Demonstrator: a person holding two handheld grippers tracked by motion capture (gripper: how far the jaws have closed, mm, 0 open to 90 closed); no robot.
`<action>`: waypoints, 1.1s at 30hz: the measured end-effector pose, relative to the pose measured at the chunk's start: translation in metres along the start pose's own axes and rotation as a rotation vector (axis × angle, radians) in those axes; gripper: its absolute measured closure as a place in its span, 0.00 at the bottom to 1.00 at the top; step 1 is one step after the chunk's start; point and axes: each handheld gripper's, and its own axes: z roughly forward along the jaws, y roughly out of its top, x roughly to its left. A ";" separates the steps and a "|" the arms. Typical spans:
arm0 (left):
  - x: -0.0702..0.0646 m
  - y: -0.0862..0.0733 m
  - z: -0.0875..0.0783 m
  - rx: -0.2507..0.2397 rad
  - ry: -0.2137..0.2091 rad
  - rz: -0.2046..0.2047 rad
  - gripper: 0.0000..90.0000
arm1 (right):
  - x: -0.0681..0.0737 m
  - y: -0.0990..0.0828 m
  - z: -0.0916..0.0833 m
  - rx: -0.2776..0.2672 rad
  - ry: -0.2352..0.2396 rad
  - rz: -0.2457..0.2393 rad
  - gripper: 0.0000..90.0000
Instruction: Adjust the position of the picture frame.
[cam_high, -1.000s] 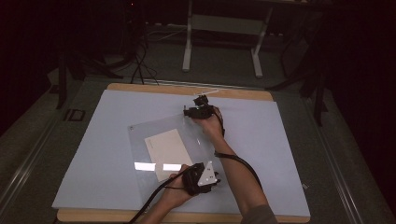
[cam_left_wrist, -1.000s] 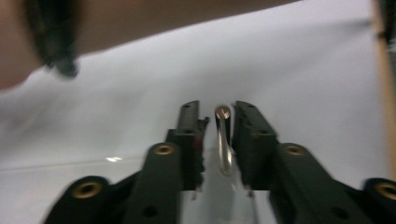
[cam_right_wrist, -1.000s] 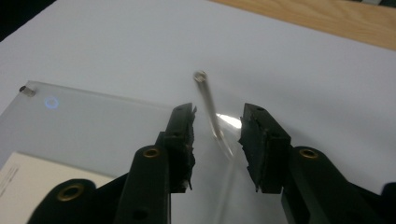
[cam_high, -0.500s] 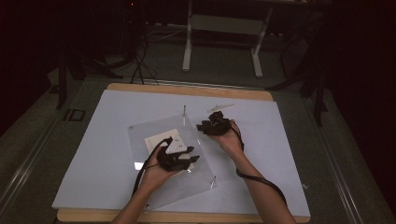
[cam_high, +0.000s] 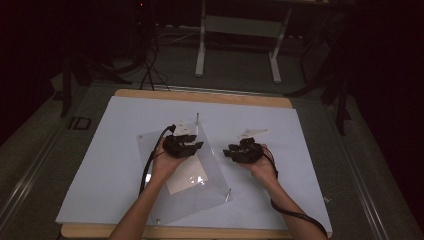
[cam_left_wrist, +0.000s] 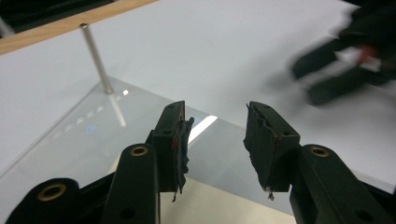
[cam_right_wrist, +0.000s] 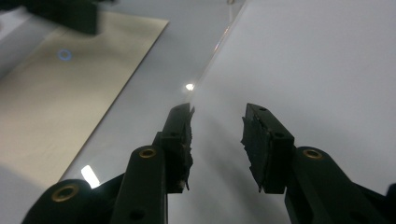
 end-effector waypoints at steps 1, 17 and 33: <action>0.008 0.001 0.009 0.015 0.002 -0.018 0.65 | 0.003 -0.004 -0.002 0.011 -0.002 -0.013 0.68; 0.070 0.022 0.049 0.039 0.093 -0.181 0.65 | 0.034 -0.052 -0.048 0.014 0.058 -0.100 0.67; 0.077 0.040 0.091 0.136 0.137 -0.170 0.92 | 0.058 -0.088 -0.070 0.041 0.195 -0.167 0.68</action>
